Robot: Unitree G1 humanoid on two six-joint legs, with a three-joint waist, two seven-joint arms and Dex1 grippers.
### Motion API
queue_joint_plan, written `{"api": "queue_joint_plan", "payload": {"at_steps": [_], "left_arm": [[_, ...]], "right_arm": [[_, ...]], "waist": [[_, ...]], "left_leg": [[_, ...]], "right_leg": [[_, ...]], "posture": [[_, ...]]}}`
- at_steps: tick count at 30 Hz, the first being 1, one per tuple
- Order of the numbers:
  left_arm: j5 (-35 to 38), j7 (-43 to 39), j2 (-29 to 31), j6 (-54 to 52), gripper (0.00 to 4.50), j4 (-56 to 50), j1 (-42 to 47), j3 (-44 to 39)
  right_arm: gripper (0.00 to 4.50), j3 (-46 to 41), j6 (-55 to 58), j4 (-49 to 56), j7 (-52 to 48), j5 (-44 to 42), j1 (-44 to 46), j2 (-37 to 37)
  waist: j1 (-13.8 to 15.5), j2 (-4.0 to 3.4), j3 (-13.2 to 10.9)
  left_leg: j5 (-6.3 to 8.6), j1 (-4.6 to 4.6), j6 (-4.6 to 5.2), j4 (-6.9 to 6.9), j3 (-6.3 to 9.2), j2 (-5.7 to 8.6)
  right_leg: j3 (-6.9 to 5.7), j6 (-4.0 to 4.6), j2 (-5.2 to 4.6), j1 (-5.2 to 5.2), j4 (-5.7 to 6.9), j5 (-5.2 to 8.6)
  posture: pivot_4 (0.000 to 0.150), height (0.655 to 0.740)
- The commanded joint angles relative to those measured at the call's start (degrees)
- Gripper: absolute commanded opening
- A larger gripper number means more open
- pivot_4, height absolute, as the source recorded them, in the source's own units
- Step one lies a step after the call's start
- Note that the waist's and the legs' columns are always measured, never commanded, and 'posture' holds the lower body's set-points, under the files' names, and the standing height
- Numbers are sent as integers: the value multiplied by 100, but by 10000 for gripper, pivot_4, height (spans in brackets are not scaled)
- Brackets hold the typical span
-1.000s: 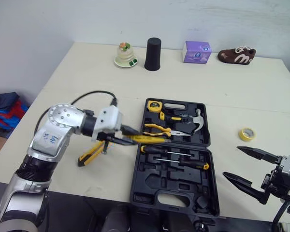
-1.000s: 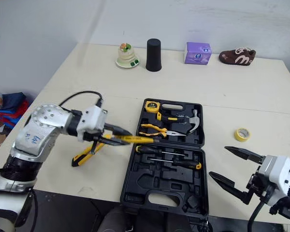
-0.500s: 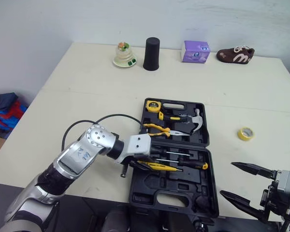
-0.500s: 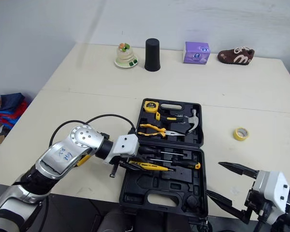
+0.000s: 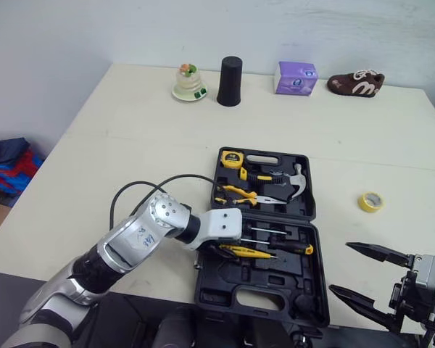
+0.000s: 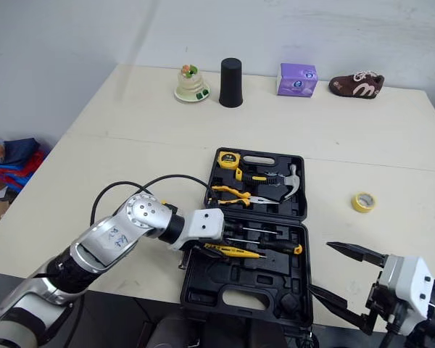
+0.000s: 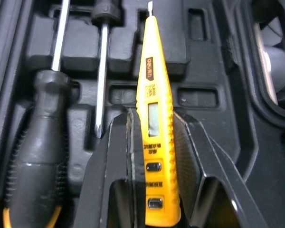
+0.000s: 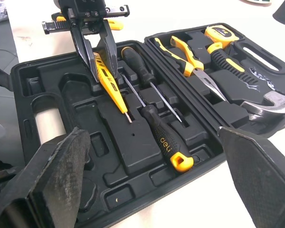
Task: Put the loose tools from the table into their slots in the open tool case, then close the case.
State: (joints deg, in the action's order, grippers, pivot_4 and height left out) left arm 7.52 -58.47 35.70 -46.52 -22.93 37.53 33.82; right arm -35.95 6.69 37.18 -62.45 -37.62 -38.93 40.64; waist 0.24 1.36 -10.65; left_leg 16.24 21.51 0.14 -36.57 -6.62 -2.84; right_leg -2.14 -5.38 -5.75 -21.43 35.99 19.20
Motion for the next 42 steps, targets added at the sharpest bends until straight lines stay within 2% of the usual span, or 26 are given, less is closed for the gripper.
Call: {"api": "queue_joint_plan", "payload": {"at_steps": [1,13,19,29,38,39,41,42], "left_arm": [[-221,-10,193,10,5068,70,129,32],[-210,-254,407,74,5067,-26,202,94],[-180,-292,340,-87,5067,-238,173,174],[-554,-138,220,19,5067,82,289,364],[-411,-298,267,57,5067,-71,180,381],[-357,-256,187,143,13067,-63,146,293],[-238,-218,58,329,18597,-48,96,108],[-75,-303,7,477,23016,-60,59,-57]], "right_arm": [[45000,-39,-33,172,6,-14,-40,-67],[45000,-4,-54,119,5,40,11,-105],[45000,52,-65,67,18,84,72,-120],[45000,122,-66,56,21,117,126,-136],[45000,189,-78,49,37,153,175,-165],[45000,193,-81,50,36,156,174,-173],[45000,196,-86,61,33,161,164,-185],[45000,196,-83,64,36,160,165,-192]], "waist": [[-19,0,0],[-20,0,0],[-17,0,0],[-12,-1,1],[-16,-1,1],[-16,-1,1],[-16,-2,1],[-15,-1,1]], "left_leg": [[0,0,0,0,0,-2],[0,0,-1,0,3,-3],[0,1,-1,0,3,-3],[0,0,-1,0,3,2],[0,-1,-1,0,3,-2],[0,-1,-1,0,4,-2],[0,-1,-2,0,4,-2],[0,0,-2,0,4,-2]], "right_leg": [[0,0,-1,0,0,0],[-2,2,2,0,0,1],[-2,3,2,0,0,2],[-2,3,8,1,0,1],[-2,3,8,1,1,1],[-2,3,8,1,1,1],[-2,3,7,1,1,1],[-2,3,7,1,1,2]], "posture": [[1500,7400],[1500,7400],[1500,7400],[1500,7400],[1500,7400],[1500,7400],[1500,7400],[1500,7400]]}}
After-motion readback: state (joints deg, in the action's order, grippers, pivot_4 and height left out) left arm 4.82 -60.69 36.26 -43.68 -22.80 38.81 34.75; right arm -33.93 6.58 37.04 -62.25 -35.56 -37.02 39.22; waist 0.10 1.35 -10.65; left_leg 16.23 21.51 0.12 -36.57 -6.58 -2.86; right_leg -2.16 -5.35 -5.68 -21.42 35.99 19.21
